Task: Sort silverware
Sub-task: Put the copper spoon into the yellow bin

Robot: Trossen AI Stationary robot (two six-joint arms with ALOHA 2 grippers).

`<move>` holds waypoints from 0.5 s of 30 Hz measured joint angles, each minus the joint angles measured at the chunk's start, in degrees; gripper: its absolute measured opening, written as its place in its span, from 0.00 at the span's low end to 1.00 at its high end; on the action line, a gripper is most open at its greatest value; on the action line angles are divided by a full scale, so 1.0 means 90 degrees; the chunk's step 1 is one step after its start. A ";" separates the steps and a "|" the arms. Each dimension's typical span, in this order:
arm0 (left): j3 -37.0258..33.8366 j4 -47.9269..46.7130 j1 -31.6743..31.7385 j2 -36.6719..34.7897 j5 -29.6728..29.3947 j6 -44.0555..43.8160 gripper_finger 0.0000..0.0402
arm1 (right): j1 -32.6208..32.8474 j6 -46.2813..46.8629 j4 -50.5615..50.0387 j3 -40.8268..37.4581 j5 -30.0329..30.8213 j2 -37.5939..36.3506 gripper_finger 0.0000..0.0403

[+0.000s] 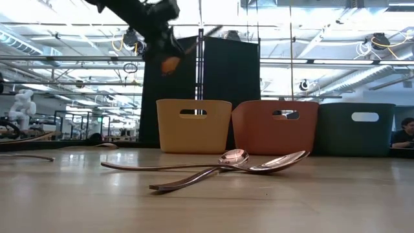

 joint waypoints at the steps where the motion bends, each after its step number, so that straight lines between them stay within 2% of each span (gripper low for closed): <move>1: 0.0000 0.0065 0.0066 0.0072 -0.0001 0.0697 0.00 | -0.0061 0.0054 0.0080 0.0000 0.0004 0.0022 0.37; 6: 0.0005 0.0135 0.0591 0.0533 -0.0072 0.4947 0.00 | -0.0322 0.0610 0.0298 0.0000 0.0002 0.0050 0.37; 8: 0.0002 0.0172 0.0828 0.0680 0.0017 0.6047 0.00 | -0.0377 0.0803 0.0412 0.0000 -0.0005 0.0039 0.37; 15: 0.0005 0.0333 0.1733 0.1098 0.1280 0.6919 0.00 | -0.0407 0.1125 0.0667 0.0000 -0.0039 0.0030 0.37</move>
